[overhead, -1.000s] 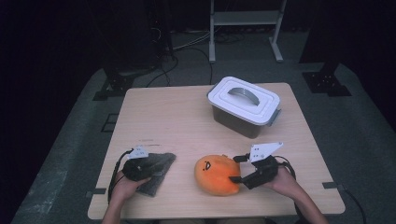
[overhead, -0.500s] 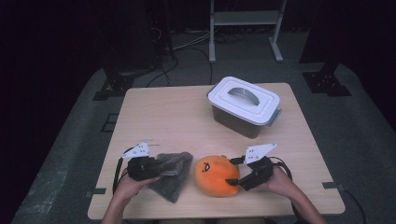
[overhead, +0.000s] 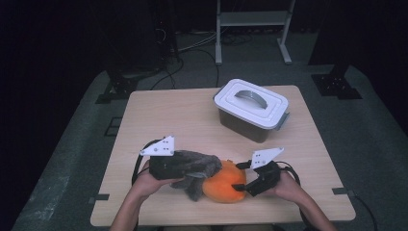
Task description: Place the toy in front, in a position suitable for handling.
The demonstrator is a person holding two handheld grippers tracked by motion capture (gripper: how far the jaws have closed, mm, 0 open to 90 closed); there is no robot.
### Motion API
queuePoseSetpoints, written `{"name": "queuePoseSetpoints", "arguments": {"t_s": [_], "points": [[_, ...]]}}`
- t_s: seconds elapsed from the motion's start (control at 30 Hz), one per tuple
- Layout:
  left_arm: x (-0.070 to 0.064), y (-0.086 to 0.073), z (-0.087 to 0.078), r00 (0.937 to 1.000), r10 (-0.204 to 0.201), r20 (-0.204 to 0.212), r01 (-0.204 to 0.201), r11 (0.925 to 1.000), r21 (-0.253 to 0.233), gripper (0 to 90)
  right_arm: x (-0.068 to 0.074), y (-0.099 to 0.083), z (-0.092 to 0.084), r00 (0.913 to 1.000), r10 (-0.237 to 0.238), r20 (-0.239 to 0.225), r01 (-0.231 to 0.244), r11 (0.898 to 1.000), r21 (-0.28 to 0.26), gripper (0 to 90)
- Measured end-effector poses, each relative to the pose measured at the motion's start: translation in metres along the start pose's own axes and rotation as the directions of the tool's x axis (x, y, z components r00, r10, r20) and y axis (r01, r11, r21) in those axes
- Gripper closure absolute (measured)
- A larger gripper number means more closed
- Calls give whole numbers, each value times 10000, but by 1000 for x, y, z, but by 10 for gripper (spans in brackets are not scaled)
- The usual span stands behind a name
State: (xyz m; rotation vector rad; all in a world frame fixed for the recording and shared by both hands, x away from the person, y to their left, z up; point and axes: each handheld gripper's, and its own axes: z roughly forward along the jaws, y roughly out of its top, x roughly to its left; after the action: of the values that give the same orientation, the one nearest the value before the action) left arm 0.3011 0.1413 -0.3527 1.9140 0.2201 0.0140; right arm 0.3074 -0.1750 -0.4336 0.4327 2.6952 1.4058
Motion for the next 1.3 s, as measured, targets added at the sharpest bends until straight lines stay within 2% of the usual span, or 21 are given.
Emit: {"name": "queuePoseSetpoints", "arguments": {"t_s": [0.07,0.13,0.17,0.2,0.23,0.27,0.3,0.37,0.43,0.5,0.6,0.63,0.77,0.93,1.13,1.2,1.23,1.27,1.3], "points": [[-1,7,6,9998,159,96,-159,9998,85,819,0,0,0,10000,2,-3,-2,10000,-6,246],[0,9,13,9995,313,10,-313,9981,523,819,0,-1,0,10000,18,-4,-18,10000,-7,246],[3,4,20,9996,275,23,-276,9938,1077,819,0,-1,0,10000,10,-11,-10,10000,-35,246],[3,4,20,9996,275,23,-276,9938,1077,819,0,-1,0,10000,10,-11,-10,10000,-35,246],[4,-6,28,9986,487,-227,-430,9774,2070,818,0,-1,0,10000,30,-17,-30,10000,-47,246],[4,-6,28,9986,487,-227,-430,9774,2070,817,0,-1,0,10000,30,-17,-30,10000,-47,246],[5,-17,36,9963,697,-500,-509,9492,3104,812,0,-1,0,10000,13,-20,-13,10000,-55,246],[6,-23,38,9975,567,-428,-405,9485,3142,809,0,-1,0,10000,1,-21,-1,10000,-65,245],[7,-27,36,9988,338,-352,-225,9595,2808,783,0,-2,0,10000,-17,-13,17,10000,-38,244],[6,-27,35,9990,312,-325,-209,9600,2791,767,0,-2,0,10000,-6,-16,6,10000,-50,244],[5,-24,33,9995,271,-158,-216,9596,2806,697,0,-2,0,10000,2,-11,-2,10000,-60,244],[5,-23,33,9997,239,-73,-209,9597,2801,656,0,-2,0,10000,-4,3,4,10000,-48,244],[4,-15,29,9997,165,170,-202,9677,2514,592,0,-2,0,10000,1,4,-1,10000,-51,244],[5,-5,28,9994,218,256,-272,9716,2352,557,1,-2,0,10000,-48,24,48,10000,-37,244],[11,10,37,9991,315,298,-376,9709,2364,517,2,-2,0,9999,-117,13,117,9999,12,245],[14,14,44,9989,326,337,-400,9668,2524,504,3,-2,0,9998,-210,-7,210,9998,22,246],[16,14,48,9990,316,322,-391,9621,2697,490,4,-1,1,9997,-256,-7,256,9997,37,248],[18,14,53,9991,293,310,-371,9559,2912,477,4,-1,1,9994,-348,-21,348,9994,51,249],[21,12,62,9994,194,299,-284,9408,3379,448,5,-1,1,9987,-513,-34,514,9986,106,250]]}}
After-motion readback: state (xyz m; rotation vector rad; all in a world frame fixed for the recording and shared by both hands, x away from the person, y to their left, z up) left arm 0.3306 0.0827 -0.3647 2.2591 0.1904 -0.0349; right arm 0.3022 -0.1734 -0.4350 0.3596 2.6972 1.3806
